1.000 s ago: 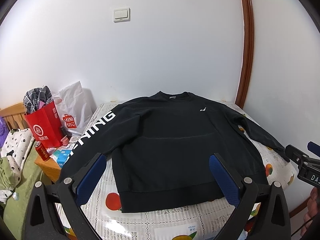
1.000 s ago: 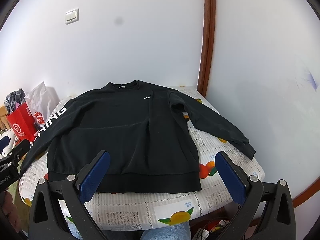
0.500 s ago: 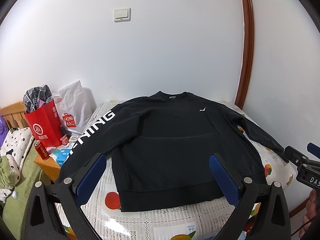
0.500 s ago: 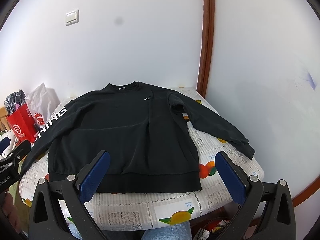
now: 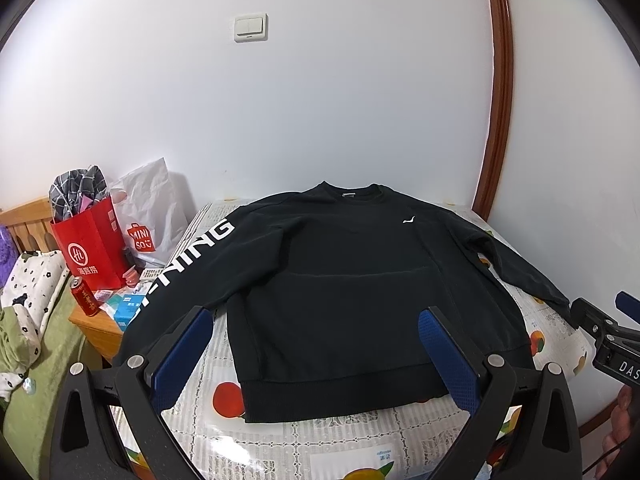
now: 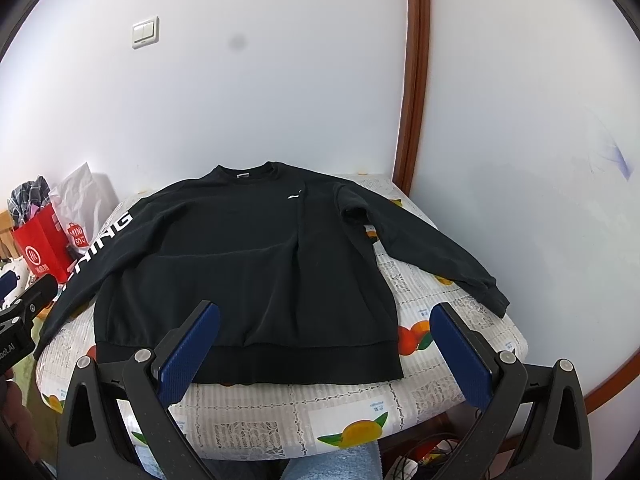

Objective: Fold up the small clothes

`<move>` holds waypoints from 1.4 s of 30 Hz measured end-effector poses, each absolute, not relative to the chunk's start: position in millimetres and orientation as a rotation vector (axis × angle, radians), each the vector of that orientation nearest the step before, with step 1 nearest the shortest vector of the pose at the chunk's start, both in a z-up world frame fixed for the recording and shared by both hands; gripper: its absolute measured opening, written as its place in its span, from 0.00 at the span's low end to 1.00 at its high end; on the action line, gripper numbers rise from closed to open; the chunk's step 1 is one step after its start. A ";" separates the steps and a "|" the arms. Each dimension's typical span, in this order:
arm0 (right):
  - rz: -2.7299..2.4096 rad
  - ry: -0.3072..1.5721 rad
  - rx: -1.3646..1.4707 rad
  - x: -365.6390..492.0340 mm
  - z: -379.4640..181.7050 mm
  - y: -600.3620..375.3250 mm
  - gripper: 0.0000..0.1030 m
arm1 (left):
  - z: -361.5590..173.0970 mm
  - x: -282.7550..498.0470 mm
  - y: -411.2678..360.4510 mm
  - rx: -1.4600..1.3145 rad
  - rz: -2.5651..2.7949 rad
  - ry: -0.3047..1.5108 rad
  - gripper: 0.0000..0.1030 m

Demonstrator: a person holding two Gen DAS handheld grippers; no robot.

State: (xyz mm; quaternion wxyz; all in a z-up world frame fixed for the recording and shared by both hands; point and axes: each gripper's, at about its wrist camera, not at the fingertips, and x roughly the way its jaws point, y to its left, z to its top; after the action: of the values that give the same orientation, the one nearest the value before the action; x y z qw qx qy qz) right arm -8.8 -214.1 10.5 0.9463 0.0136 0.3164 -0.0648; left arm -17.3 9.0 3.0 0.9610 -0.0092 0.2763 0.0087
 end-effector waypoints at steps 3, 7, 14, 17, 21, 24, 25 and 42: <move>-0.132 0.644 0.020 -9.4 10.0 -214.3 1.00 | 4.2 -17.8 12.7 -0.028 0.024 0.560 1.00; -0.132 0.643 0.012 -8.8 10.4 -213.3 1.00 | 5.9 -17.8 15.5 -0.031 0.022 0.559 1.00; -0.127 0.643 0.014 -5.0 12.0 -212.0 1.00 | 9.8 -10.4 18.7 -0.020 0.022 0.555 1.00; -0.126 0.645 0.016 -0.9 11.8 -210.8 1.00 | 9.2 -5.0 25.3 -0.062 0.015 0.566 1.00; -0.124 0.649 0.023 6.2 10.9 -210.2 1.00 | 7.0 5.3 31.0 -0.085 0.000 0.576 1.00; -0.122 0.653 0.037 13.7 9.0 -210.5 1.00 | 2.6 13.2 32.8 -0.088 -0.023 0.593 1.00; -0.123 0.655 0.040 16.5 8.5 -209.5 1.00 | 0.4 17.4 33.5 -0.084 -0.014 0.599 1.00; -0.142 0.747 0.038 100.8 -56.1 -196.7 1.00 | -106.8 95.3 121.7 -0.305 0.093 0.810 0.98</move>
State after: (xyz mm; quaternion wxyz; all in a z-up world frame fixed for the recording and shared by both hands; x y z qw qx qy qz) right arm 100.8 -196.7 -56.1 0.9285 0.0185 0.3643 -0.0692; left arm 95.3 121.7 -106.8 0.9067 -0.1479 0.3925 0.0449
